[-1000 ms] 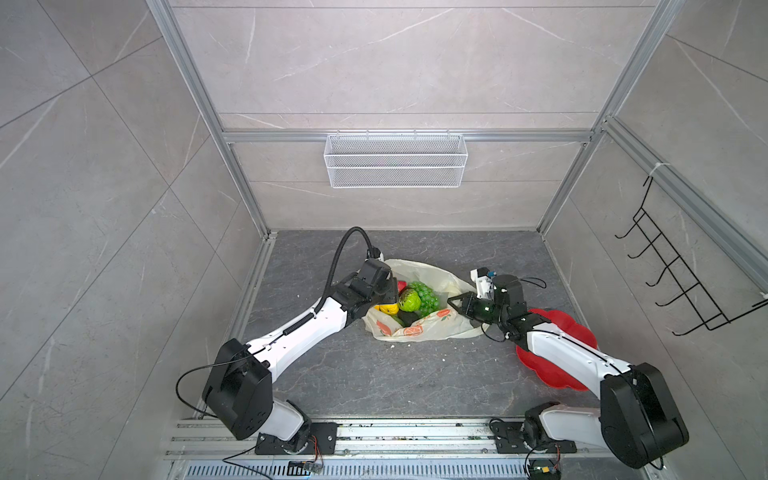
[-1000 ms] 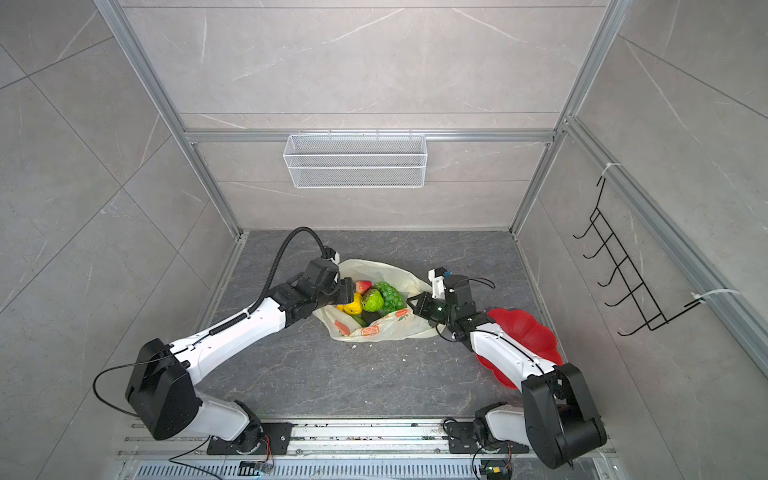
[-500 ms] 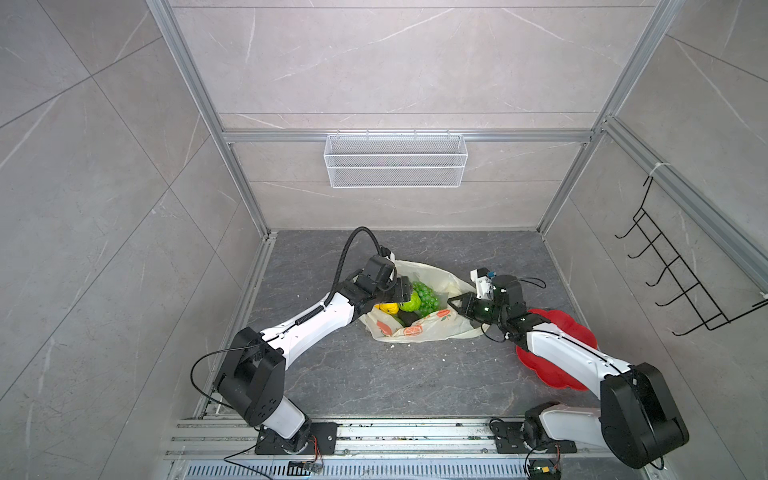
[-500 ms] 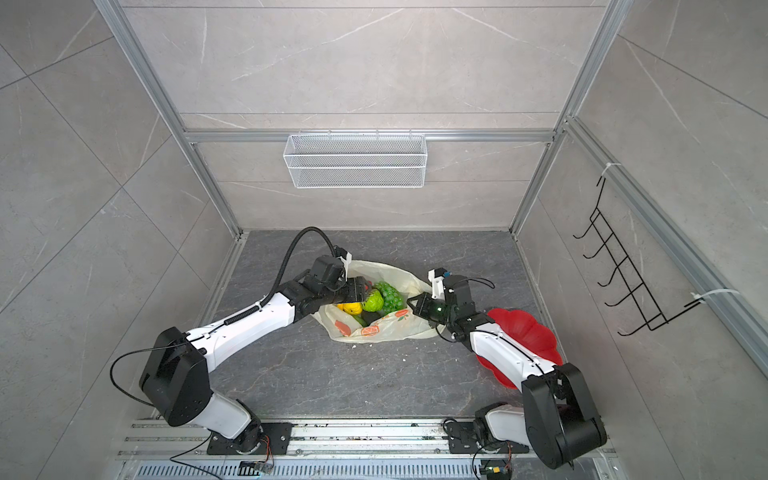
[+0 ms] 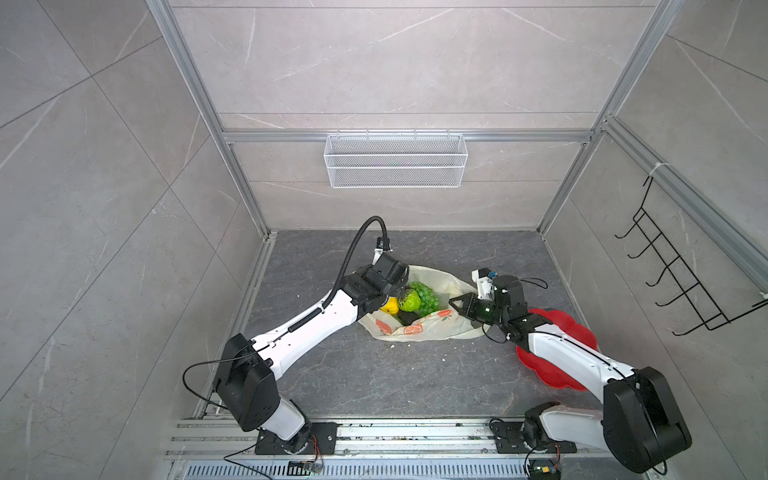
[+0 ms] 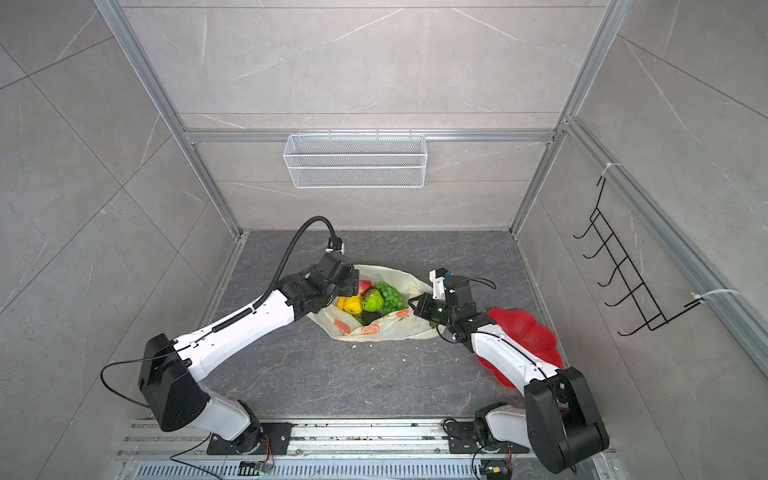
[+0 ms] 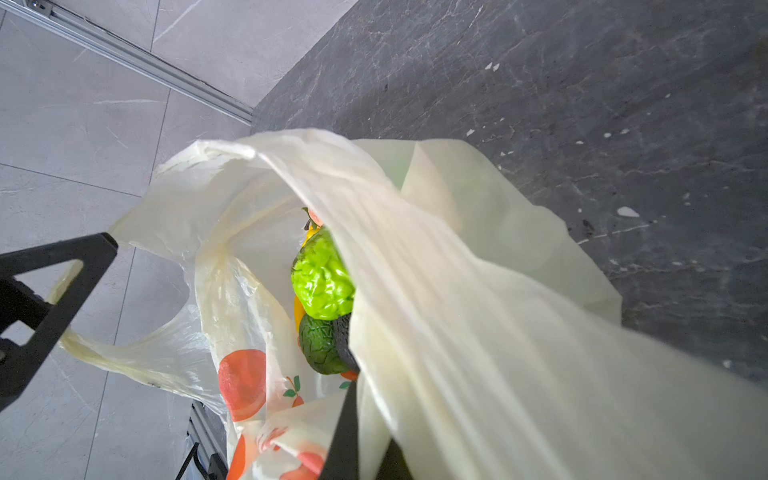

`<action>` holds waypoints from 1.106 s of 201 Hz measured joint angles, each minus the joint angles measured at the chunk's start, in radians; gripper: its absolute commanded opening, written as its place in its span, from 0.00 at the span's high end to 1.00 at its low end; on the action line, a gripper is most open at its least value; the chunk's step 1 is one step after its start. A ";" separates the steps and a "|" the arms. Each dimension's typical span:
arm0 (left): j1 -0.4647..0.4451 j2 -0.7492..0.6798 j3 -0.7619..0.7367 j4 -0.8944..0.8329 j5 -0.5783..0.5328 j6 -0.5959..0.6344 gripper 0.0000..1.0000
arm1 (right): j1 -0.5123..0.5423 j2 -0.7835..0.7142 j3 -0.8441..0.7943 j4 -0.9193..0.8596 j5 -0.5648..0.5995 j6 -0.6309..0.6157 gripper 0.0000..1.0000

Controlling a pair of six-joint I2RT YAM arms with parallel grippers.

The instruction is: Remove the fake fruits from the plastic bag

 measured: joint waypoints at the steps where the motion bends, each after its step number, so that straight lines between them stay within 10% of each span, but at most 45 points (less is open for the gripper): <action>1: 0.001 0.002 0.002 0.000 -0.002 0.002 0.15 | 0.000 0.000 0.000 0.000 0.000 0.000 1.00; 106: 0.168 0.349 0.122 -0.077 0.067 0.115 0.13 | 0.001 -0.035 0.000 -0.024 0.020 -0.005 1.00; 172: 0.298 0.323 -0.007 -0.016 0.257 0.056 0.86 | -0.045 -0.076 -0.006 -0.043 0.050 -0.006 1.00; 222: 0.399 0.167 -0.174 0.119 0.445 -0.021 1.00 | -0.142 -0.027 -0.059 0.067 -0.037 0.070 1.00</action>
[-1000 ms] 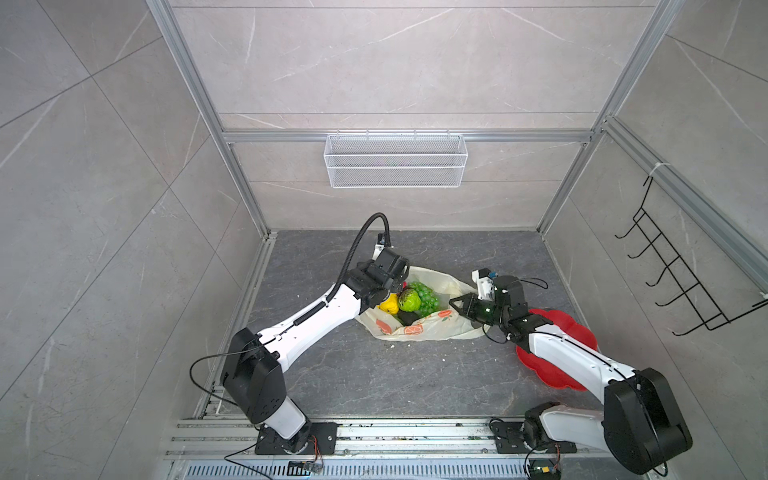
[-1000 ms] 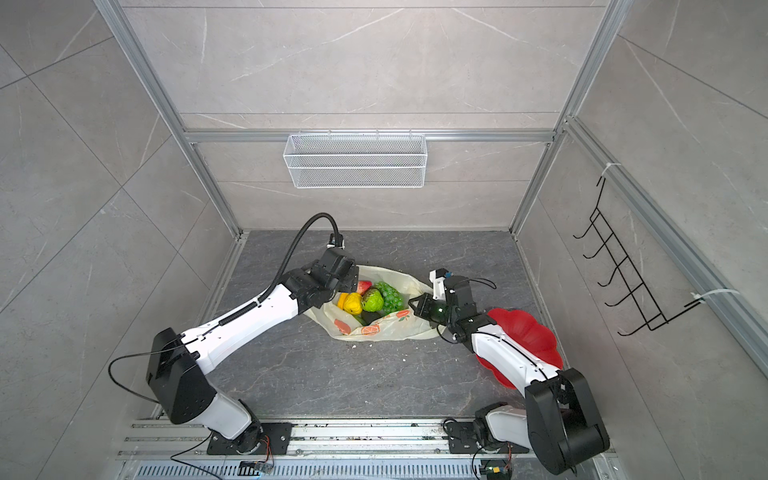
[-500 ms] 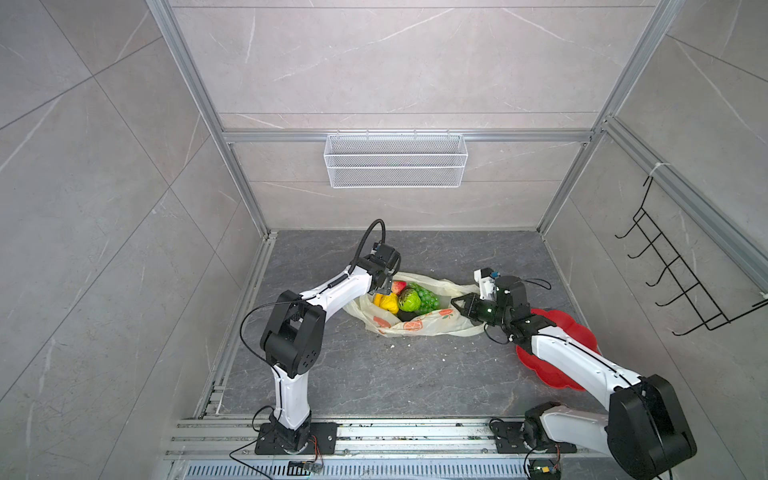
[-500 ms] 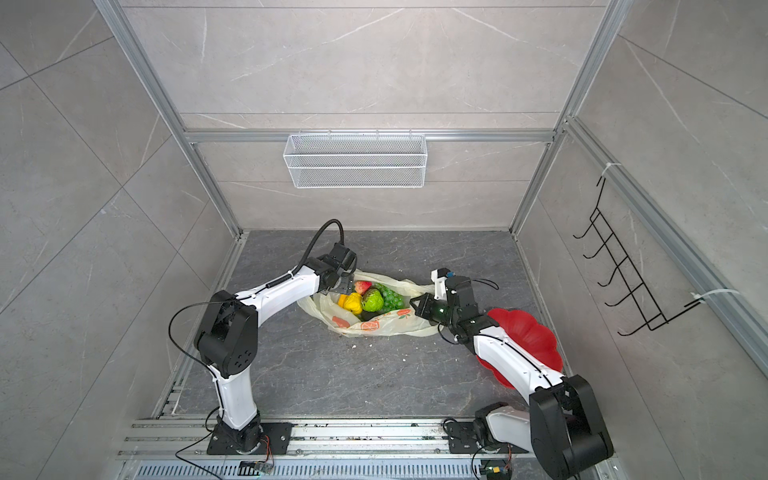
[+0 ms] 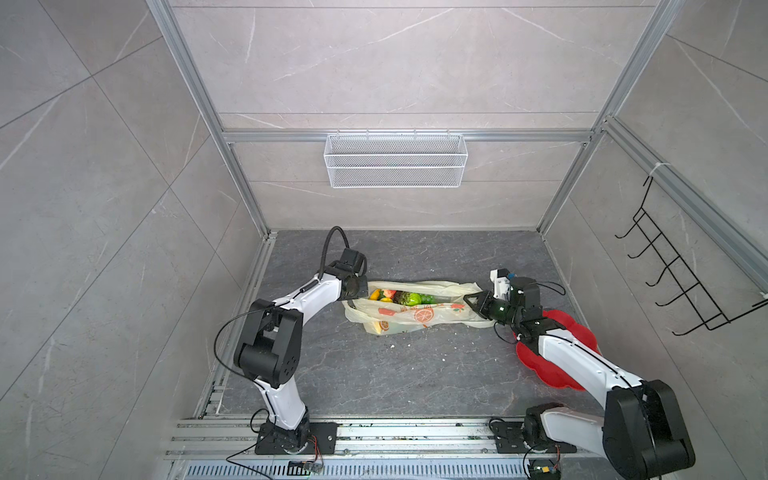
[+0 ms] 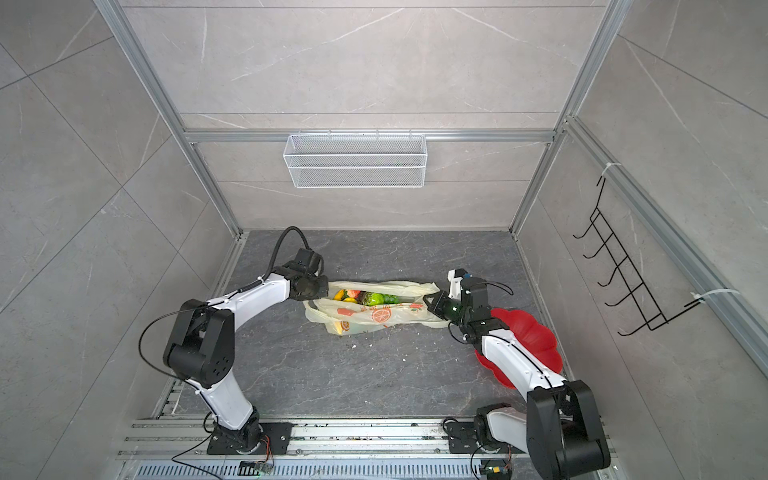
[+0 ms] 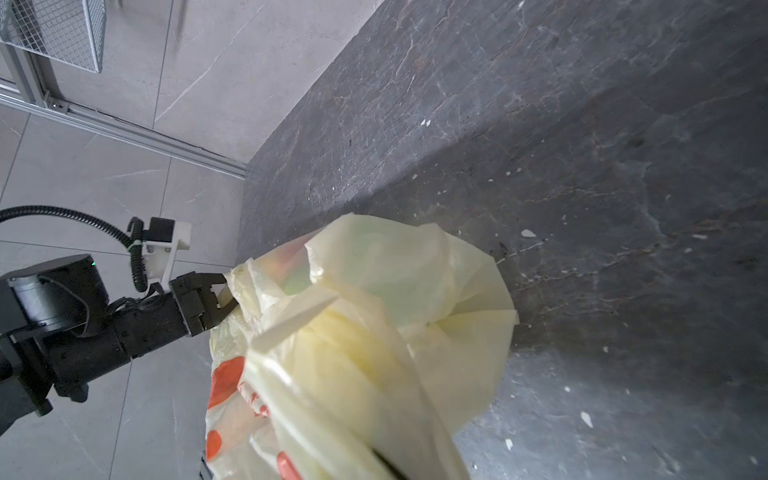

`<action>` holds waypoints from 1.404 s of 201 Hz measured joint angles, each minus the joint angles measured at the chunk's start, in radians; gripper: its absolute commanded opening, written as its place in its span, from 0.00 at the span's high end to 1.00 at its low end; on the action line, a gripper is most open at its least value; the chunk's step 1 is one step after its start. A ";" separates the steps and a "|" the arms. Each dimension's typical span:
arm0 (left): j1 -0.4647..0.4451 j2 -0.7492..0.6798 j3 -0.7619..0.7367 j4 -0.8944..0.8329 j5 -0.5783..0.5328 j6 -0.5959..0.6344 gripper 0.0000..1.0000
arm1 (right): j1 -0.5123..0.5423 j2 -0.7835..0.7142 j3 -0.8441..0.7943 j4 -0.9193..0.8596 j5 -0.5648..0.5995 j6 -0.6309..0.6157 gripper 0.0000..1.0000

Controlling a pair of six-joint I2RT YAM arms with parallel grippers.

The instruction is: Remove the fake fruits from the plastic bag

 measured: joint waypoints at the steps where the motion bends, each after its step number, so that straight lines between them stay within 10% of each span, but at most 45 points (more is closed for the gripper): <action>1: 0.001 -0.003 -0.002 0.002 0.003 -0.002 1.00 | 0.000 0.002 0.000 0.003 -0.002 0.001 1.00; 144: 0.144 -0.079 -0.133 0.135 0.216 -0.158 1.00 | 0.046 0.033 -0.002 0.185 -0.121 0.005 1.00; 235: -0.038 -0.130 -0.130 0.165 0.142 -0.159 1.00 | 0.236 0.078 0.187 -0.095 0.187 -0.117 0.39; 282: -0.061 -0.150 -0.130 0.171 0.085 -0.159 1.00 | 0.323 0.093 0.278 -0.303 0.391 -0.151 0.30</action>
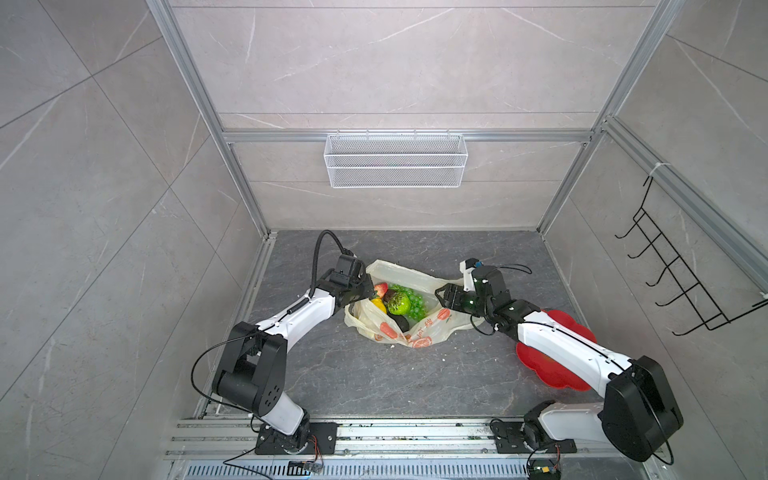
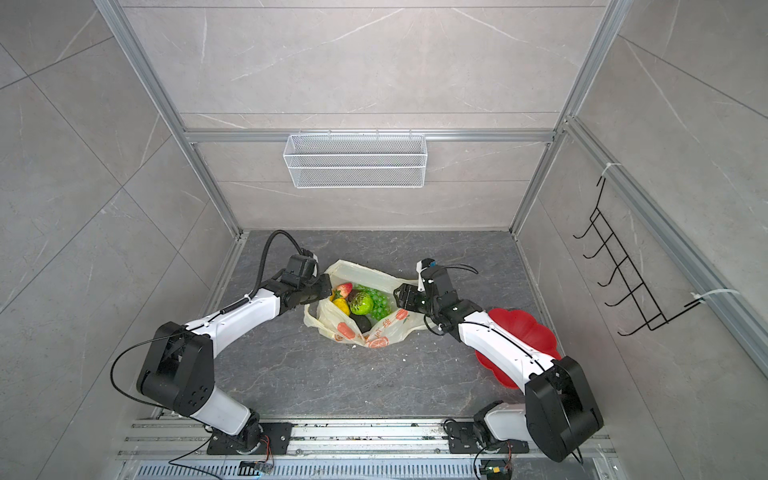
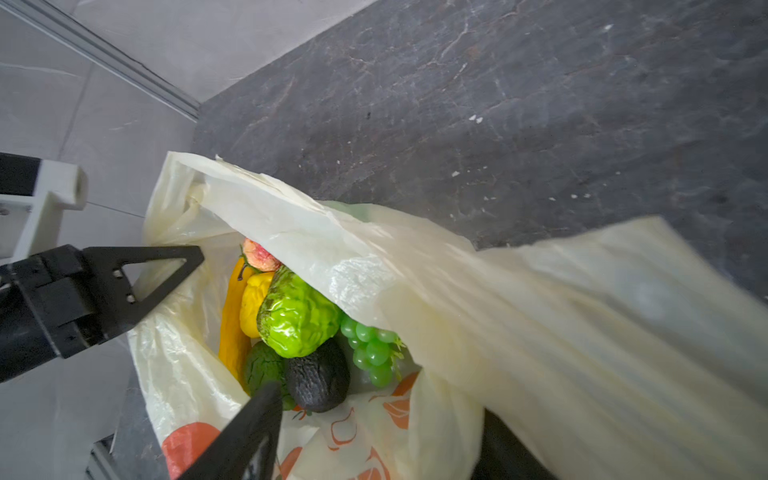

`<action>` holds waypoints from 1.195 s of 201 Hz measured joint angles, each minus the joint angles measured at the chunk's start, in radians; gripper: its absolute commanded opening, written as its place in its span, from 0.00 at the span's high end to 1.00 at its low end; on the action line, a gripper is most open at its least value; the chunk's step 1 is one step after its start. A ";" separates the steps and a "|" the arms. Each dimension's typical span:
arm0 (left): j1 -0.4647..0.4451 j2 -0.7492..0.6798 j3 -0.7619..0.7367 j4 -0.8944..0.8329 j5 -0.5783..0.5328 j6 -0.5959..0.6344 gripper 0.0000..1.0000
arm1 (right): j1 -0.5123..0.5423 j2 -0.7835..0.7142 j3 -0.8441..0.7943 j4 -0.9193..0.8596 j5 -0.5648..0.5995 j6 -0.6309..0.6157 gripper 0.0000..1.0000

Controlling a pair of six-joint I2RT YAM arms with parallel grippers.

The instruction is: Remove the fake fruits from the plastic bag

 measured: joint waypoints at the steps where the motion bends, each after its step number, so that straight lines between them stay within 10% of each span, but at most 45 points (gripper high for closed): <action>1: 0.000 0.000 0.000 0.000 -0.001 0.000 1.00 | 0.002 0.000 0.002 -0.005 0.006 -0.001 0.30; 111: -0.020 -0.017 -0.010 0.004 -0.086 -0.002 1.00 | 0.212 0.048 0.194 -0.400 0.436 -0.006 0.15; 167: -0.030 -0.035 -0.049 0.025 -0.095 -0.018 1.00 | 0.229 0.066 0.139 -0.400 0.428 0.079 0.15; 240: 0.038 -0.037 -0.068 0.023 -0.111 -0.043 1.00 | 0.214 0.101 0.033 -0.265 0.361 0.069 0.95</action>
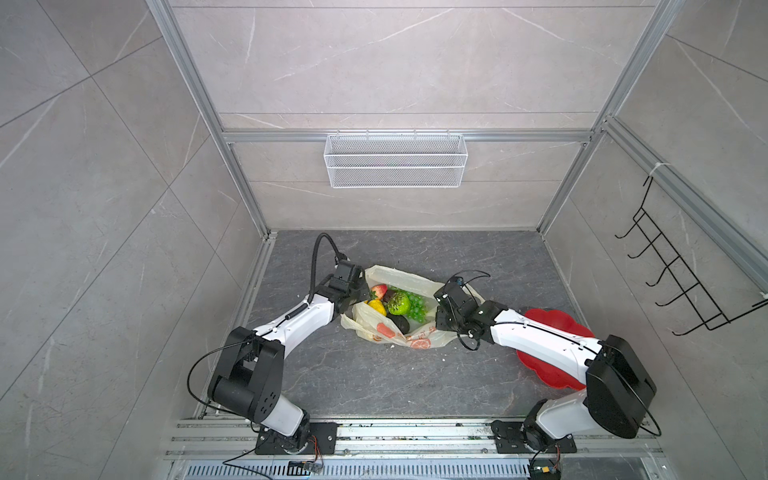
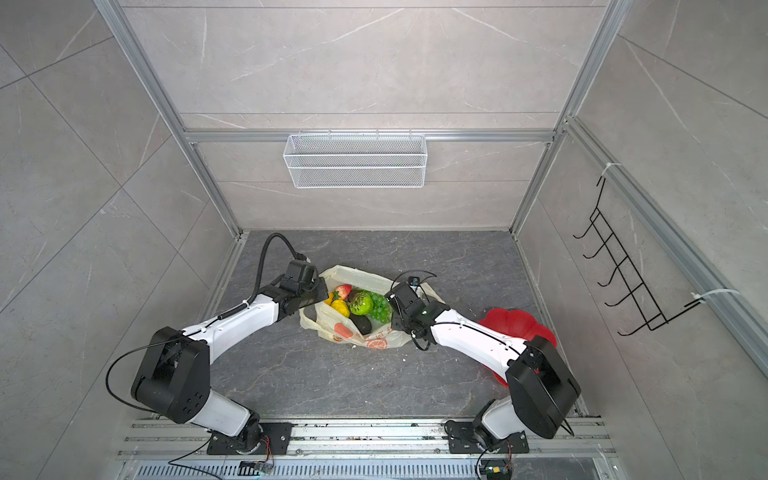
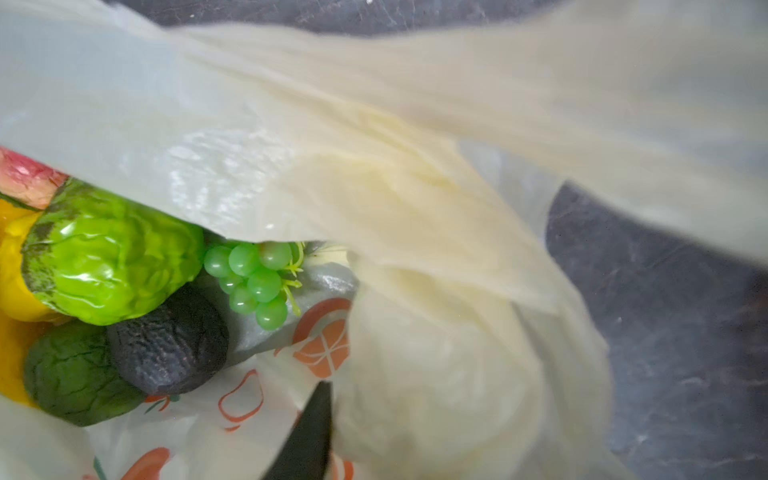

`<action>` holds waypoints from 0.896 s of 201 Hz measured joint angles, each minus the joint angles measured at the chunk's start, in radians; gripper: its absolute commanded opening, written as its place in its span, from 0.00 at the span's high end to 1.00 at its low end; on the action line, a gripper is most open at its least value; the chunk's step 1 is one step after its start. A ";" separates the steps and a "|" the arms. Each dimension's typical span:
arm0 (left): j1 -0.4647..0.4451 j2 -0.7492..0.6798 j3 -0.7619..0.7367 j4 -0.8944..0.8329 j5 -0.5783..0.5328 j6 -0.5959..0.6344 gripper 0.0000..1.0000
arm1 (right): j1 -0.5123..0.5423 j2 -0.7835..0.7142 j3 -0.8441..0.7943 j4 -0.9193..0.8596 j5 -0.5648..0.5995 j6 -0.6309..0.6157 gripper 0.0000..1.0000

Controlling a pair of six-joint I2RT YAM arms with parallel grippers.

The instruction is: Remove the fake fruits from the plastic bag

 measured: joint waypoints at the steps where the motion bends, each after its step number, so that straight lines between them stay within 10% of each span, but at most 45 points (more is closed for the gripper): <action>1: 0.003 0.000 0.000 0.000 0.002 0.000 1.00 | -0.002 -0.006 -0.008 0.007 -0.004 0.006 0.96; 77: 0.137 0.083 0.040 -0.009 0.167 -0.055 1.00 | -0.244 -0.178 -0.284 0.383 -0.439 -0.068 1.00; 152: -0.015 0.288 0.367 -0.029 0.159 0.011 1.00 | -0.225 -0.095 -0.259 0.471 -0.515 -0.057 1.00; 180: -0.046 0.301 0.390 -0.046 0.153 0.045 0.70 | -0.225 -0.099 -0.236 0.455 -0.453 -0.055 1.00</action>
